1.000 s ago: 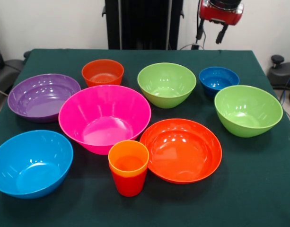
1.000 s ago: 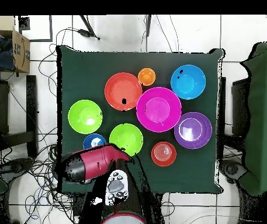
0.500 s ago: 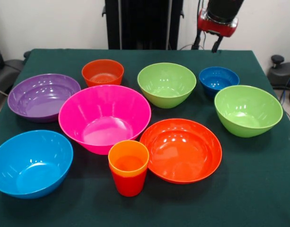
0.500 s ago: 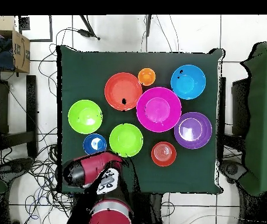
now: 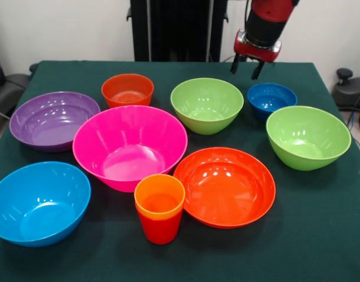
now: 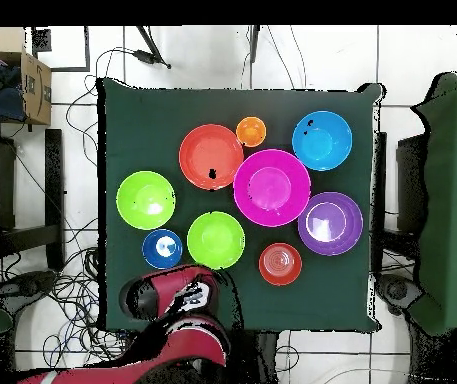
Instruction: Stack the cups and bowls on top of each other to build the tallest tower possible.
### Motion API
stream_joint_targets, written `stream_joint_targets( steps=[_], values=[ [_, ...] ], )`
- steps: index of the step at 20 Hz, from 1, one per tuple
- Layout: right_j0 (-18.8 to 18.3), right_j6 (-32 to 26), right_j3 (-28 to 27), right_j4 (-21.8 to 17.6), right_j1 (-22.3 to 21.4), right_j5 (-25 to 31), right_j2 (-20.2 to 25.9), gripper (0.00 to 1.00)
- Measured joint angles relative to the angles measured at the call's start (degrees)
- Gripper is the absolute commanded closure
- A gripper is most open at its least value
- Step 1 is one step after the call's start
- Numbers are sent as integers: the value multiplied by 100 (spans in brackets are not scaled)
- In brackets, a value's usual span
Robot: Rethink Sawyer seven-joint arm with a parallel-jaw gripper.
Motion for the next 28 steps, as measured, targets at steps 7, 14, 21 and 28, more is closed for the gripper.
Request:
stream_joint_targets(
  steps=[7, 14, 21, 28],
  values=[
    [22, 0, -175, 309, 275, -172, -69, 0],
    [25, 0, -203, 626, 308, -366, -70, 0],
    [125, 0, -266, 894, 297, -445, -117, 0],
    [262, 0, -282, 940, 152, -248, -228, 0]
  ],
)
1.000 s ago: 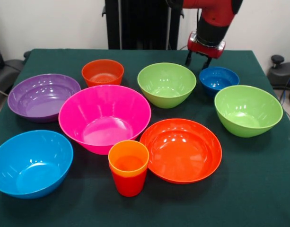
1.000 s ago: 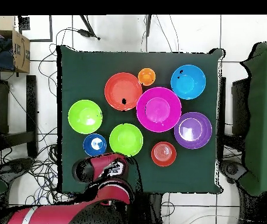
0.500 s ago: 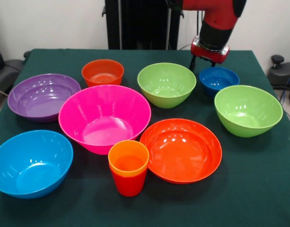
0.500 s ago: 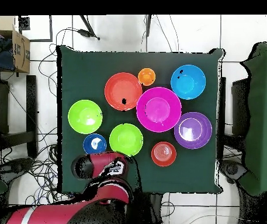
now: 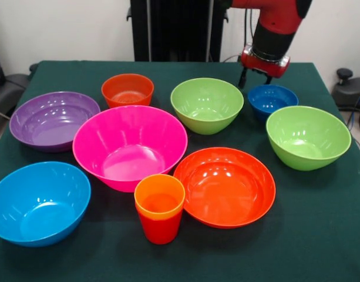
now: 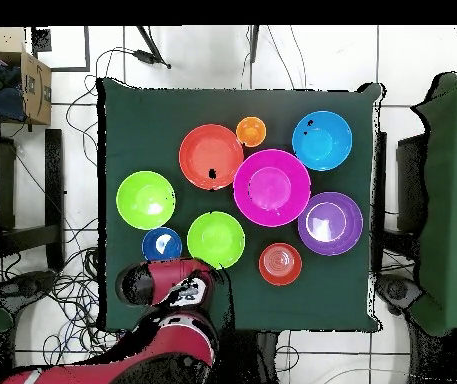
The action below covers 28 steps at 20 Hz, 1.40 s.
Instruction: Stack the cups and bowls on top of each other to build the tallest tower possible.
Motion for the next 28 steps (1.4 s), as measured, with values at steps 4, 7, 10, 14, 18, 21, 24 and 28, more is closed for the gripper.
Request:
stream_joint_targets(
  steps=[4, 7, 10, 14, 18, 21, 24, 28],
  values=[
    [82, 0, -69, -1, -186, 743, -172, 0],
    [142, 0, -184, -1, -359, 1602, -333, 0],
    [160, 0, -237, -2, -444, 1927, -401, 0],
    [144, 0, -249, 14, -557, 1864, -442, 0],
    [104, 0, -249, 82, -566, 1035, -442, 0],
    [102, 0, -251, 104, -559, 613, -441, 0],
    [101, 1, -277, 171, -500, -5, -440, 0],
    [101, 1, -307, 304, -466, -234, -441, 0]
  ],
)
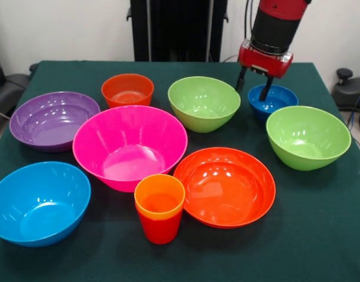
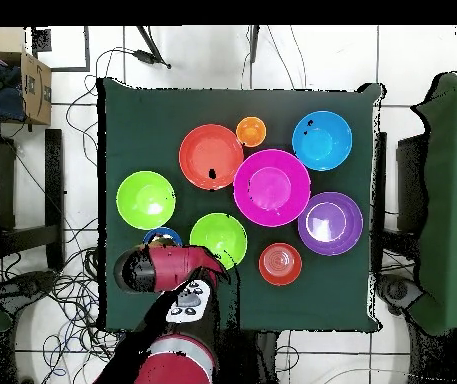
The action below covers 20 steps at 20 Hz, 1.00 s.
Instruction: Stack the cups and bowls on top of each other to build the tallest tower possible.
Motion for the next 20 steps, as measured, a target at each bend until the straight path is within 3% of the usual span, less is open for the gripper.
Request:
stream_joint_targets(
  steps=[20],
  values=[
    [-154, -1, -72, 132, 2, -4, 76, 0]
  ],
)
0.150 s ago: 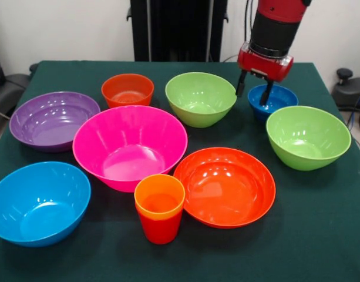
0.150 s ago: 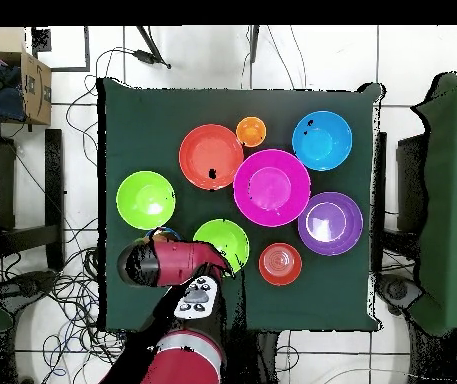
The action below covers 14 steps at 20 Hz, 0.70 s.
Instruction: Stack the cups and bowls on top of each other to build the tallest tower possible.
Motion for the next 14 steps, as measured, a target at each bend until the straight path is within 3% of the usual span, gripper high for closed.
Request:
stream_joint_targets(
  steps=[14],
  values=[
    [-190, 0, -3, -3, 3, -1, 286, 0]
  ],
)
